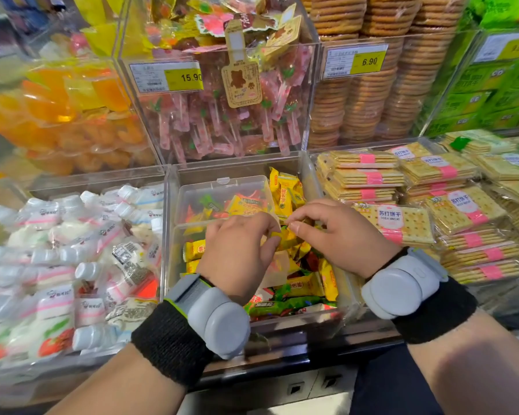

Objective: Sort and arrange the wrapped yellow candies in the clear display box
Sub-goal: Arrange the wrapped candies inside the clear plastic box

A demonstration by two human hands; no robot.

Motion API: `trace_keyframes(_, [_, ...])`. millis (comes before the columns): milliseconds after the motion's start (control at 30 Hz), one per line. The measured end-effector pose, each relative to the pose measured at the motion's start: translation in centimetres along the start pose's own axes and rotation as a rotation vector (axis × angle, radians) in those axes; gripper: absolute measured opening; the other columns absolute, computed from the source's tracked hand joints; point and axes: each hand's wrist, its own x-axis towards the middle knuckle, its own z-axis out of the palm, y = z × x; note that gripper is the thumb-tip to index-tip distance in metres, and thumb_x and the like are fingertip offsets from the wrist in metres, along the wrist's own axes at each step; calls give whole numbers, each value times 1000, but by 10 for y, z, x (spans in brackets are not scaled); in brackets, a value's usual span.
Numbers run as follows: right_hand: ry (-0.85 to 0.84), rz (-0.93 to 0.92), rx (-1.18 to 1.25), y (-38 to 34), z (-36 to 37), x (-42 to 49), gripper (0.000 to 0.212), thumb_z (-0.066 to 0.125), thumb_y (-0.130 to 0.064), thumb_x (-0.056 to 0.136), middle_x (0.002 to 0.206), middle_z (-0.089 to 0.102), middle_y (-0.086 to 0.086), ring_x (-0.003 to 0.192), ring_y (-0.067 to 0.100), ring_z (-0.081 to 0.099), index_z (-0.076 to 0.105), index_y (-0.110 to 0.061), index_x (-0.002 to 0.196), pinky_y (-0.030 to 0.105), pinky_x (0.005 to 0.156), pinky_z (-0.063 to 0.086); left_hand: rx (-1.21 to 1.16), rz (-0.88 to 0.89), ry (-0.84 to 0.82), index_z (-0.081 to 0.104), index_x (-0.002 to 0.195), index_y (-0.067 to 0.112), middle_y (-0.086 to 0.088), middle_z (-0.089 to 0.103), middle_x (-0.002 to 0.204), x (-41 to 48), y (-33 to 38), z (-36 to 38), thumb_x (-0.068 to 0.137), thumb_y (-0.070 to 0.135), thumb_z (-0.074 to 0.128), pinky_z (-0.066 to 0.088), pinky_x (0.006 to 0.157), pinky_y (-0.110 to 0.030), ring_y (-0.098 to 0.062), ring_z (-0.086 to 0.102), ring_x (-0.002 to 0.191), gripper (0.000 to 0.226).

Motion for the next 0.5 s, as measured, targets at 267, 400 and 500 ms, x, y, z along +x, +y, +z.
trace_keyframes(267, [-84, 11, -32, -17, 12, 8, 36, 64, -37, 80, 102, 50, -14, 92, 3, 48, 57, -31, 115, 13, 75, 37, -31, -48, 83, 55, 95, 30, 7, 63, 93, -4, -27, -13, 89, 32, 53, 23, 86, -32, -22, 54, 99, 7])
trace_keyframes(400, [-61, 16, -31, -25, 23, 16, 31, 66, -27, 80, 92, 49, -18, 85, 5, 51, 57, -31, 110, 7, 68, 38, -32, -85, 115, 56, 94, 29, 5, 65, 93, -9, -43, -19, 88, 30, 54, 23, 87, -31, -23, 55, 98, 7])
trace_keyframes(500, [-60, 16, -17, -31, 32, 20, 28, 66, -23, 81, 89, 52, -14, 81, 9, 53, 58, -31, 106, 6, 63, 36, -9, -102, 130, 57, 95, 30, 6, 65, 93, -12, -53, -24, 89, 30, 53, 23, 86, -30, -22, 56, 98, 7])
